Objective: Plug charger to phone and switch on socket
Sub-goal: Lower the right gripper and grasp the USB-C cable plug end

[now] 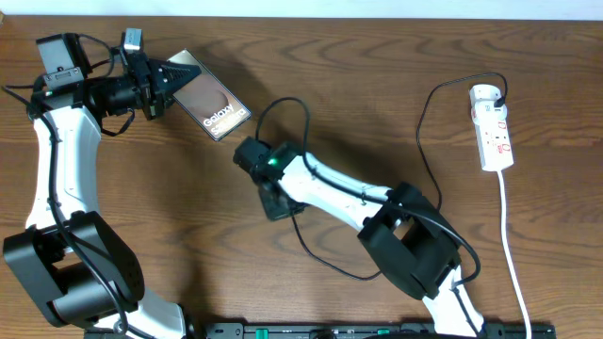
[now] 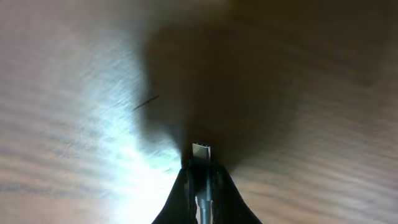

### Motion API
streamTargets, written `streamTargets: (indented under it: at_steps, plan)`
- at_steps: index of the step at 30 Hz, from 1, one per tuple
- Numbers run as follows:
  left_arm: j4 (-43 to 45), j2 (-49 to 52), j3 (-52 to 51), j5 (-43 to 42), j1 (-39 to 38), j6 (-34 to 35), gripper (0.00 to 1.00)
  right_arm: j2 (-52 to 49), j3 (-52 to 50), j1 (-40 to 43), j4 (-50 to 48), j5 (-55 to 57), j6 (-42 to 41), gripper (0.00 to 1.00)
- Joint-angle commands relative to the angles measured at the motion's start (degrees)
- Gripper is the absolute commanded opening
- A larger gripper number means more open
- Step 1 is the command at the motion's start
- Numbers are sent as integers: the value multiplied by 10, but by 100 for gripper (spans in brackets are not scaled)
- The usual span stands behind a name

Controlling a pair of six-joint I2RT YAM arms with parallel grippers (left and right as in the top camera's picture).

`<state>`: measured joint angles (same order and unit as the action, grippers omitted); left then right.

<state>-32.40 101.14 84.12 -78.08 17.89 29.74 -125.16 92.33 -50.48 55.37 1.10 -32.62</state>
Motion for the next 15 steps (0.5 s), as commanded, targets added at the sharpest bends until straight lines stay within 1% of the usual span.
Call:
streamTargets:
  at_steps: [1, 3, 4, 9, 11, 15]
  plan:
    - [0, -10, 11, -27, -1, -3, 7, 6, 17, 40, 2, 34, 14, 1]
    - [1, -10, 11, -23, -1, -3, 7, 12, 17, 60, -4, 61, 29, 1]
    - [1, -10, 11, -23, -1, -3, 7, 15, 17, 73, -16, 70, 51, 1]
    - [1, -10, 11, -23, -1, -3, 7, 13, 16, 116, -69, 70, 132, 1]
    - [0, -10, 11, -23, -1, -3, 7, 13, 16, 128, -87, 64, 162, 1]
    - [1, -10, 11, -23, -1, -3, 7, 13, 16, 143, -113, 17, 223, 1]
